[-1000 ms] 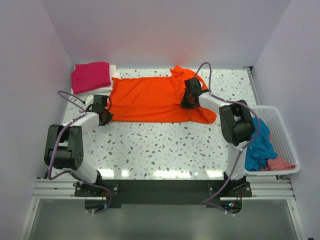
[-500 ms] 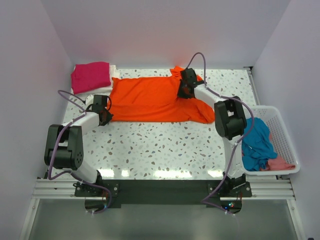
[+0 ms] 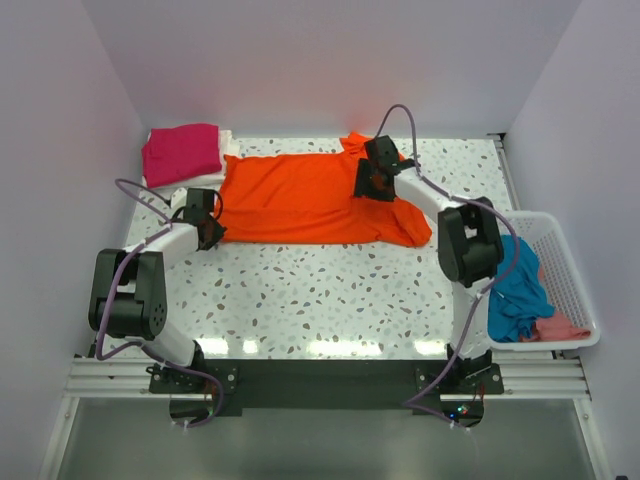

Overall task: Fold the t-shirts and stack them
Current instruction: Fold the tshirt

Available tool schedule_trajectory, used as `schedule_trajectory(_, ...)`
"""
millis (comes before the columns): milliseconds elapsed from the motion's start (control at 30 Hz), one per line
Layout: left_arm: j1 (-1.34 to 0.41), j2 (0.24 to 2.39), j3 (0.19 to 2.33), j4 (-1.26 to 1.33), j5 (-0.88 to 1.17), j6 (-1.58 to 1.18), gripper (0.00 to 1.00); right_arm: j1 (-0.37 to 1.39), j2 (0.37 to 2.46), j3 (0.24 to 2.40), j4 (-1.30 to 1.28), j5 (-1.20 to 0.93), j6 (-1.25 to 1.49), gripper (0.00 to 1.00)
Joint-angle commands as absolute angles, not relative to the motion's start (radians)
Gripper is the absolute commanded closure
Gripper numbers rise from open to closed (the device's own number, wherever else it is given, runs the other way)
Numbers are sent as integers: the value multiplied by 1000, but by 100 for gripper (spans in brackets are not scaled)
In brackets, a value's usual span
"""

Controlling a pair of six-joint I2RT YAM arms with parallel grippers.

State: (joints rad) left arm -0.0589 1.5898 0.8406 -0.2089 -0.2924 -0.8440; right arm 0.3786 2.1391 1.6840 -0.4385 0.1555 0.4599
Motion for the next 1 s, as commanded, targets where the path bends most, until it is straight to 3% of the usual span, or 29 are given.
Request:
schedule_trajectory(0, -46, 1589, 882, -212, -321, -821, 100, 358, 1883, 1555, -494, 232, 475, 38)
schedule_trajectory(267, -46, 1604, 899, -229, -371, -798, 100, 287, 1591, 1194, -473, 293, 495, 44)
schedule_trajectory(500, -44, 1618, 902, -238, -387, -792, 100, 262, 1497, 959, -410, 272, 512, 47)
schedule_trajectory(700, -44, 1634, 885, -235, -400, -799, 100, 256, 1525, 897, -344, 264, 532, 46)
schedule_trajectory(967, -44, 1661, 890, -235, -397, -815, 100, 213, 1600, 934, -270, 253, 563, 36)
